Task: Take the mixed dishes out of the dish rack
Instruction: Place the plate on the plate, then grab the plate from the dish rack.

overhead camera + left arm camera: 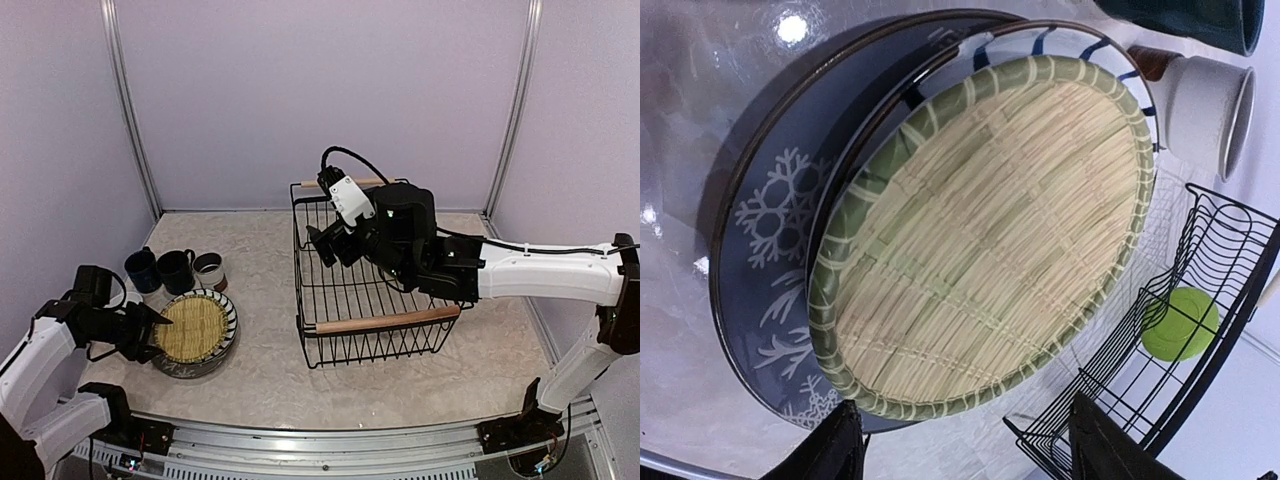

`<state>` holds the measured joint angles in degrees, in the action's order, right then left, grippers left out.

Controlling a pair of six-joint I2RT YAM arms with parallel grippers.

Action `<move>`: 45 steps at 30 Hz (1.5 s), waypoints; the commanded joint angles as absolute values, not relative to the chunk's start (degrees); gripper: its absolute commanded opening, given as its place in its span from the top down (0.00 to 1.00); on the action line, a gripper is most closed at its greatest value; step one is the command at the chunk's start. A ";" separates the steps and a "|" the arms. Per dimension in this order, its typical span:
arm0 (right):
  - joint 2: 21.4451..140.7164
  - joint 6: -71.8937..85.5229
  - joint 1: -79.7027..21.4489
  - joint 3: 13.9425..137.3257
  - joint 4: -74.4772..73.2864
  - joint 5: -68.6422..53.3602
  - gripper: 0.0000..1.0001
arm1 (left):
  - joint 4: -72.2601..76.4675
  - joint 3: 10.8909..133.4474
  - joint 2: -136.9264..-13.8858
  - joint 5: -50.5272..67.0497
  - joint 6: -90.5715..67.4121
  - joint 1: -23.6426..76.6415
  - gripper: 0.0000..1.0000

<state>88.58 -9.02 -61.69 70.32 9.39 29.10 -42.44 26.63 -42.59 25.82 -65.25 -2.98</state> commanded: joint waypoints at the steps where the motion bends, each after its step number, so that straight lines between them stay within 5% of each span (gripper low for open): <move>1: 86.34 -7.66 -61.30 69.37 9.82 28.17 0.00 | -47.83 30.76 -41.87 21.70 -66.17 -3.25 0.33; 23: 83.71 0.78 -56.08 75.00 -3.90 30.51 0.00 | -49.28 52.35 -32.89 17.50 -47.85 -3.15 0.19; 35: 85.20 16.29 -42.33 78.75 -17.05 15.12 0.00 | -27.51 57.67 -43.20 29.79 -43.37 -3.18 0.01; 45: 88.38 25.22 -35.92 79.79 -22.76 10.62 0.00 | -19.99 68.79 -58.72 38.74 -43.49 -2.36 0.01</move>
